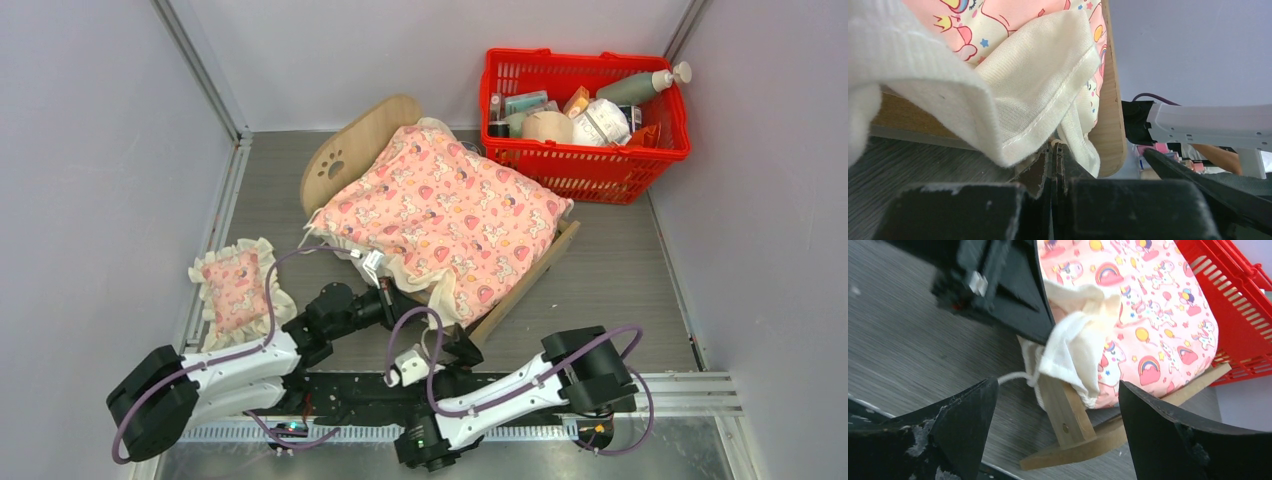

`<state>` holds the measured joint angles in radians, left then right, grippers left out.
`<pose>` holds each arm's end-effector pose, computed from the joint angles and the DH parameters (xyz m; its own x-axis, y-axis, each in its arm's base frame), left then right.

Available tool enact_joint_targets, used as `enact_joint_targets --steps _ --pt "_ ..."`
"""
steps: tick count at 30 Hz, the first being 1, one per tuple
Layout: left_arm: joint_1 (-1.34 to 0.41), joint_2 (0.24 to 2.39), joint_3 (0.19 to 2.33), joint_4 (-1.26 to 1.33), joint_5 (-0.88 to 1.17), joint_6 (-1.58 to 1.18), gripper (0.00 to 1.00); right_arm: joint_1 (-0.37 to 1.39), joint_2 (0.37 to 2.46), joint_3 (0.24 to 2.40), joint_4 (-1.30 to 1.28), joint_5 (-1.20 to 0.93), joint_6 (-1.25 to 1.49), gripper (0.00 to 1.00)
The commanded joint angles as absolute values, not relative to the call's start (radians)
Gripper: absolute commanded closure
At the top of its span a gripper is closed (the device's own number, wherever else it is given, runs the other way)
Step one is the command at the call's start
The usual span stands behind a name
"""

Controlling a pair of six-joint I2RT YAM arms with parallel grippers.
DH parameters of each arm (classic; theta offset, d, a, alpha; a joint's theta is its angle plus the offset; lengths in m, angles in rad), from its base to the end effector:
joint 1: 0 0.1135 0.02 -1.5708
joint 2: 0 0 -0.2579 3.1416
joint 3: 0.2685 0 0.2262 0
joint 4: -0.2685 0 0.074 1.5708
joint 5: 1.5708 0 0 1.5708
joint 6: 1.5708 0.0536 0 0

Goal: Set up the pet bed
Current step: Tie the ropes to the bed frame.

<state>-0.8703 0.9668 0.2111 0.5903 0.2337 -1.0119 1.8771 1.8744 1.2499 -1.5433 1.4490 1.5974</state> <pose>0.1180 -0.1592 0.1991 -0.8117 -0.3168 -0.4907 0.3825 0.3466 -0.8565 -0.0288 0.2676 0.2142 0.0458 -0.5475 -0.8356 -0.2507 0.8034 -0.5401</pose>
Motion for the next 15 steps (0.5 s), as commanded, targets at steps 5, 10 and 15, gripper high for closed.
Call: enact_joint_targets --steps 5,10,15 --pt "-0.871 0.903 0.236 0.479 0.131 -0.922 1.00 1.819 1.741 1.500 -1.468 1.347 1.209 0.05" --pt "-0.871 0.843 0.212 0.435 0.095 -0.916 1.00 1.614 1.439 1.250 -0.790 0.968 0.636 0.05" --pt "-0.871 0.791 0.223 0.367 0.064 -0.892 1.00 1.414 1.202 1.030 -0.512 0.566 0.553 0.02"
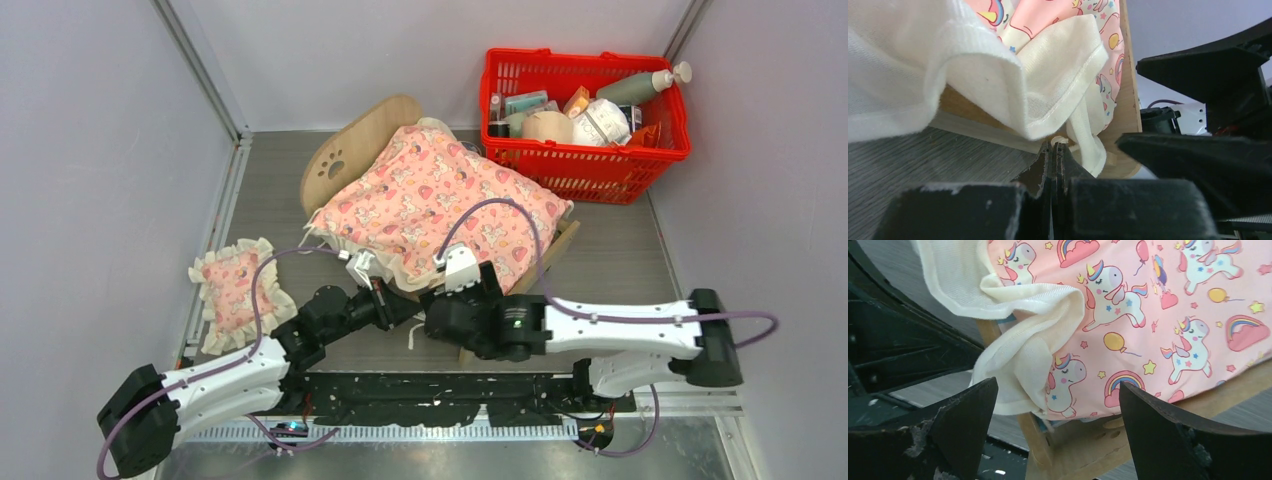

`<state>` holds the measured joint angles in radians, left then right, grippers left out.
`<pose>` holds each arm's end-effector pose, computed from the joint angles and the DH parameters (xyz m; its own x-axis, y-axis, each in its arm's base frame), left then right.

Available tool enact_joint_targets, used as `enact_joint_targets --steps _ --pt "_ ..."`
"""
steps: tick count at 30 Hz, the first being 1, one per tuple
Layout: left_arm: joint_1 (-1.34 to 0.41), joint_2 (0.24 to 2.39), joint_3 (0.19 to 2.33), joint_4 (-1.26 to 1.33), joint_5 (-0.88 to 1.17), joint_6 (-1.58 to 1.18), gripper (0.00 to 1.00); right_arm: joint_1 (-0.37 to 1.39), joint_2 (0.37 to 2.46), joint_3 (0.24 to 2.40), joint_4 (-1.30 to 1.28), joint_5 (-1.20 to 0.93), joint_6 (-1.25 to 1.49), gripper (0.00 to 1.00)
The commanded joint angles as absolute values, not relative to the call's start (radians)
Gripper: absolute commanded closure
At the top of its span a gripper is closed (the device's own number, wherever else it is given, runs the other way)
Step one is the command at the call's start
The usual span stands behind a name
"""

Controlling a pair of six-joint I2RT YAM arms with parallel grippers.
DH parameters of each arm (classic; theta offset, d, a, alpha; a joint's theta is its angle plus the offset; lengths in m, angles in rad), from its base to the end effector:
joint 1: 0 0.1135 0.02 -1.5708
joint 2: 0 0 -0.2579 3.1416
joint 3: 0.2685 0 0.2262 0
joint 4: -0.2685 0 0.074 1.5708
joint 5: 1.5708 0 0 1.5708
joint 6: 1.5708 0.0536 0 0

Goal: Set up the pet bed
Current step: Tie the ropes to the bed frame.

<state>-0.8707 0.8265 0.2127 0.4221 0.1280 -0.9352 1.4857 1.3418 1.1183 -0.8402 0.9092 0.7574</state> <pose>0.1126 -0.1443 0.2024 -0.7482 -0.3506 -0.5632 0.3995 0.4397 -0.8044 0.0625 0.2349 0.2814 -0.4522 -0.3347 -0.8267 -0.3701 0.9138 -0.1675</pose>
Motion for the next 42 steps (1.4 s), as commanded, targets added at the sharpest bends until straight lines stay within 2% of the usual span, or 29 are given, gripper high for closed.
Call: enact_joint_targets --steps 1,2,6,9,12,14,18,19,21,23,33,37,42 --pt "-0.871 0.791 0.221 0.367 0.062 -0.892 1.00 1.403 1.178 1.024 -0.512 0.559 0.545 0.06" --pt "-0.871 0.795 0.222 0.369 0.064 -0.893 1.00 1.390 1.172 1.017 -0.517 0.560 0.539 0.14" --pt "-0.871 0.815 0.225 0.388 0.096 -0.898 1.00 1.376 1.187 1.002 -0.499 0.576 0.534 0.30" --pt "-0.871 0.819 0.221 0.402 0.106 -0.907 1.00 1.376 1.222 0.998 -0.455 0.620 0.565 0.37" --pt "-0.871 0.815 0.213 0.408 0.109 -0.917 1.00 1.375 1.284 1.006 -0.458 0.685 0.620 0.38" --pt "-0.871 0.815 0.214 0.413 0.119 -0.925 1.00 1.375 1.323 1.011 -0.486 0.736 0.638 0.43" --pt "-0.871 0.823 0.210 0.430 0.132 -0.944 1.00 1.375 1.382 1.019 -0.552 0.783 0.668 0.56" --pt "-0.871 0.824 0.211 0.431 0.132 -0.945 1.00 1.376 1.387 1.023 -0.598 0.808 0.680 0.64" --pt "-0.873 0.826 0.210 0.432 0.132 -0.943 1.00 1.376 1.392 1.028 -0.685 0.855 0.752 0.73" --pt "-0.875 0.833 0.214 0.429 0.127 -0.931 1.00 1.376 1.377 1.011 -0.717 0.875 0.772 0.78" --pt "-0.915 0.844 0.223 0.435 0.068 -0.903 1.00 1.377 1.337 1.008 -0.833 0.912 0.790 0.78" --pt "-0.920 0.832 0.212 0.441 0.060 -0.929 1.00 1.379 1.323 1.023 -0.849 0.899 0.793 0.66" --pt "-0.920 0.822 0.195 0.471 0.069 -0.991 1.00 1.411 1.248 1.029 -0.769 0.864 0.771 0.43"
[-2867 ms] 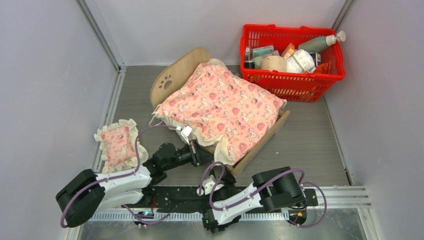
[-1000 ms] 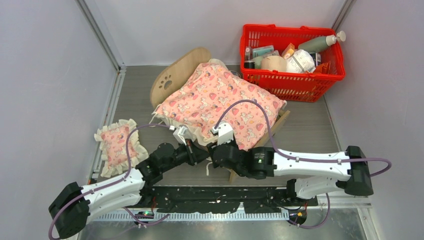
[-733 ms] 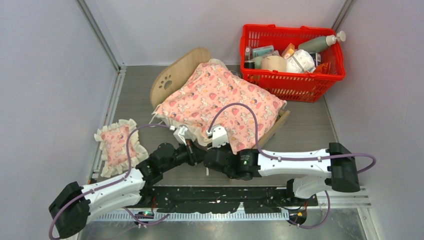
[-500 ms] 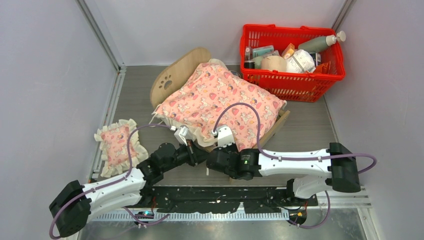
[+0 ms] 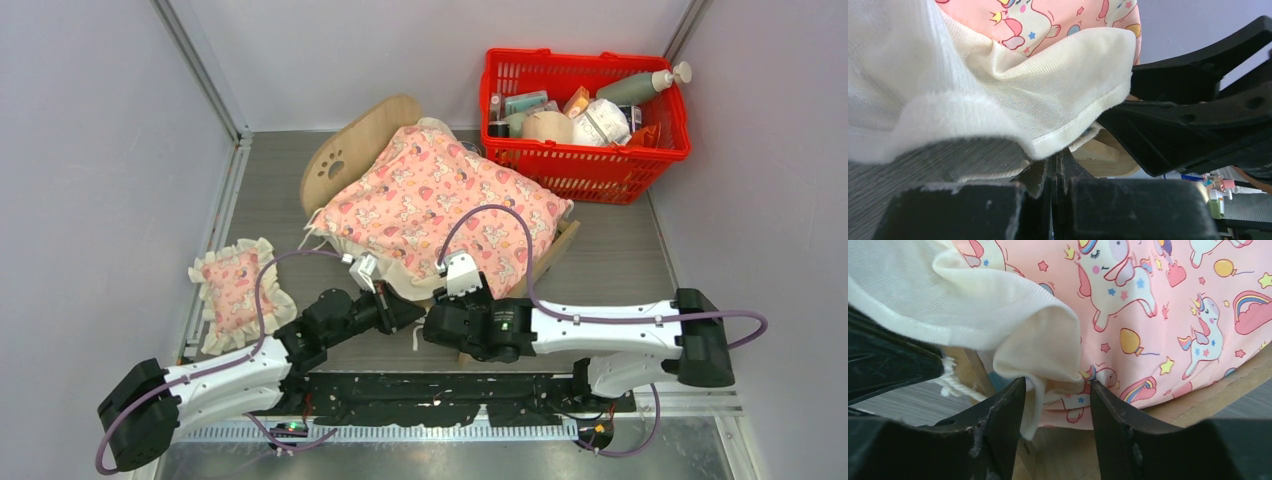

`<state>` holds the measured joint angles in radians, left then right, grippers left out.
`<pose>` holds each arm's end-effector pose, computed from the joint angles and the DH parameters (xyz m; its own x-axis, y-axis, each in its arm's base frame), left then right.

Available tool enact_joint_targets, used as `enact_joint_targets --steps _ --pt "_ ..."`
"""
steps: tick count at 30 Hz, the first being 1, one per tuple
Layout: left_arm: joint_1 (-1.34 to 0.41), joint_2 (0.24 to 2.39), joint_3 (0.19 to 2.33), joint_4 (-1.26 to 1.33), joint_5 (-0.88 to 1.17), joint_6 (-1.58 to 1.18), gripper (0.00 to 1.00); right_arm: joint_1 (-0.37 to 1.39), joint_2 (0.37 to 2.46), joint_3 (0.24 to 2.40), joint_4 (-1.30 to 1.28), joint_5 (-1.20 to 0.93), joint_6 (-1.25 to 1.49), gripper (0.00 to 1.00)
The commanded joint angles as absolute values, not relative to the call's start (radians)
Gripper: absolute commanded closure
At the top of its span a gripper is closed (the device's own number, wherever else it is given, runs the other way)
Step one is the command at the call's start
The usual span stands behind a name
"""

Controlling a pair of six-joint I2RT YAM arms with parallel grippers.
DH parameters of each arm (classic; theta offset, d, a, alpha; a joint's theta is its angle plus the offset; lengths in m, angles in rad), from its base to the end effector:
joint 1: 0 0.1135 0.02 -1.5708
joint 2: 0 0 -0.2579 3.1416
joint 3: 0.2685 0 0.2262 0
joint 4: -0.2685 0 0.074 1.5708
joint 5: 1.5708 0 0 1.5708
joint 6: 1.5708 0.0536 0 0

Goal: Set up the pet bed
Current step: Tie the ropes to the bed frame.

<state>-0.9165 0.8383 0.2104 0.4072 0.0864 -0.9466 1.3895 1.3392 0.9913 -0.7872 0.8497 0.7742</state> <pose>0.1081 -0.1485 0.1978 -0.7609 -0.3363 -0.5549 0.3839 0.4563 -0.8028 0.0815 0.2214 0.2474 -0.5309 -0.3363 -0.7778 -0.3091 0.9315 -0.1918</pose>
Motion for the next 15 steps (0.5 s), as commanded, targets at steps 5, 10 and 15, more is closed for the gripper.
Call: enact_joint_targets --steps 5,10,15 --pt "-0.920 0.840 0.189 0.502 0.094 -1.034 1.00 1.433 1.146 0.924 -0.499 0.747 0.577 0.39" --pt "-0.920 0.837 0.188 0.507 0.101 -1.039 1.00 1.438 1.061 0.738 -0.179 0.629 0.280 0.46" --pt "-0.920 0.829 0.186 0.500 0.098 -1.048 1.00 1.437 1.041 0.658 -0.028 0.500 0.139 0.48"
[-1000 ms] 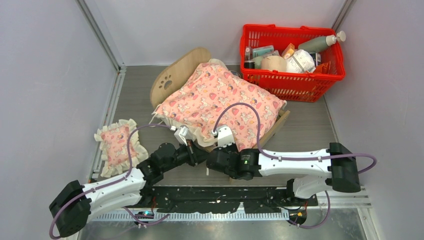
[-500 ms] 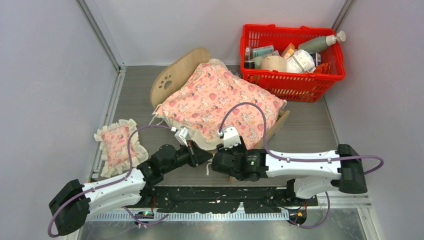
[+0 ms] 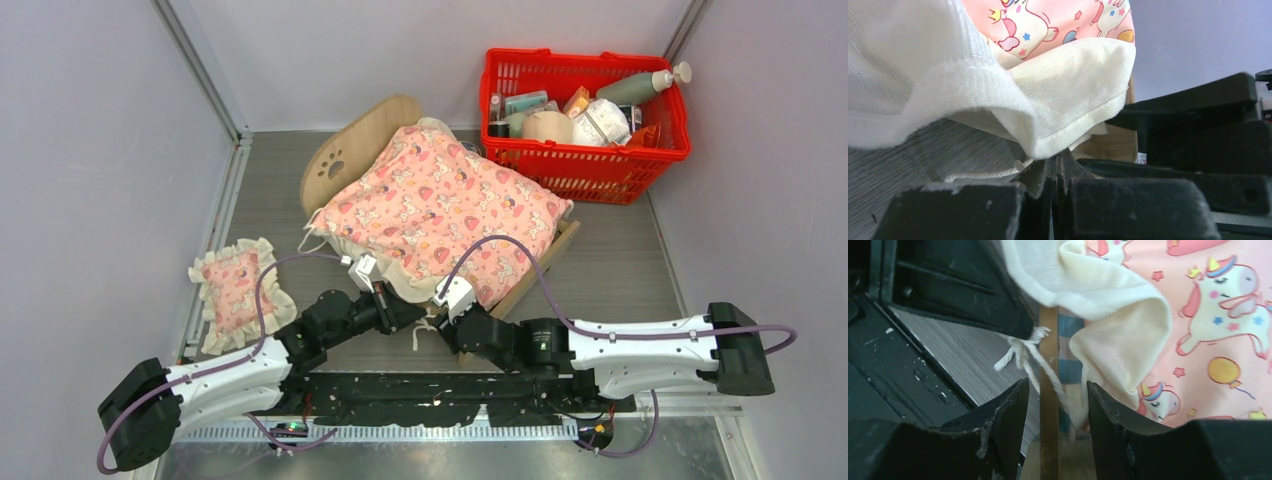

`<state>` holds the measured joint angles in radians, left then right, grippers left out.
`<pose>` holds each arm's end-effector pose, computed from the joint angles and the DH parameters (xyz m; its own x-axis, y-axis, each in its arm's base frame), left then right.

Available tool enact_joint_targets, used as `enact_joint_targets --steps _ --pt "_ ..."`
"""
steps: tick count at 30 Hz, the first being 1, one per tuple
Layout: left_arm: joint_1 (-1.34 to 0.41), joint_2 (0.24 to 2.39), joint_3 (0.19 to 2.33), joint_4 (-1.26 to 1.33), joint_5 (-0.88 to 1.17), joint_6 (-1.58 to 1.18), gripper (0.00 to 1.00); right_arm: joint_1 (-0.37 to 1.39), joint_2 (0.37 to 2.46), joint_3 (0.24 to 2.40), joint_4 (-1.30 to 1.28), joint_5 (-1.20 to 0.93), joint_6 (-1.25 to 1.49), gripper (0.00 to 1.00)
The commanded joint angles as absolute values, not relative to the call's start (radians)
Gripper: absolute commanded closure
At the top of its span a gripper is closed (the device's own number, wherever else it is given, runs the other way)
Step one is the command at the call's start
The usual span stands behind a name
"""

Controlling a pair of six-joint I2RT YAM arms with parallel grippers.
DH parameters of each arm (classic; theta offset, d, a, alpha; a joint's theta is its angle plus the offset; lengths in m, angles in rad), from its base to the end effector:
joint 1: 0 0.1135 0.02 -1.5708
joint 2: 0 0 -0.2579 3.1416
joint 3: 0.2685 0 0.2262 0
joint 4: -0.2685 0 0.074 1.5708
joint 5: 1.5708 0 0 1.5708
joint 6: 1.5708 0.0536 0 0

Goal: Set up the pet bed
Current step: Tie the ropes to the bed frame.

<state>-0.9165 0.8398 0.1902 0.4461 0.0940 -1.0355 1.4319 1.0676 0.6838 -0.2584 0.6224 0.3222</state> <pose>0.1071 -0.1479 0.1956 -0.7903 -0.3766 -0.4833 0.3257 0.4098 -0.8520 0.0606 0.2081 0.2430 -0.3130 -0.3806 -0.8701 -0.6757 0.7331 -0.0776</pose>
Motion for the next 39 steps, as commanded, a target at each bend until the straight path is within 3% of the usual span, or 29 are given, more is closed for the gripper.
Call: enact_joint_targets --steps 1,7,12,17,22,29,33,36,39 --pt "-0.920 0.828 0.186 0.499 0.097 -1.053 1.00 1.437 1.050 0.661 -0.027 0.512 0.149 0.49" --pt "-0.920 0.832 0.189 0.500 0.101 -1.066 1.00 1.472 1.142 0.766 -0.136 0.636 0.289 0.49" --pt "-0.920 0.833 0.190 0.502 0.107 -1.069 1.00 1.501 1.193 0.806 -0.195 0.689 0.239 0.52" --pt "-0.920 0.840 0.194 0.502 0.114 -1.073 1.00 1.502 1.137 0.732 -0.150 0.678 0.125 0.60" --pt "-0.920 0.852 0.202 0.509 0.123 -1.073 1.00 1.501 1.057 0.651 -0.104 0.643 0.056 0.60" --pt "-0.920 0.846 0.203 0.505 0.125 -1.072 1.00 1.499 1.098 0.651 -0.089 0.613 -0.019 0.60" --pt "-0.920 0.837 0.202 0.499 0.124 -1.067 0.99 1.499 1.132 0.664 -0.074 0.619 -0.051 0.69" --pt "-0.920 0.832 0.204 0.493 0.126 -1.063 0.92 1.499 1.142 0.665 -0.075 0.645 -0.057 0.85" --pt "-0.920 0.826 0.201 0.490 0.126 -1.062 0.88 1.499 1.133 0.654 -0.071 0.647 -0.060 0.93"
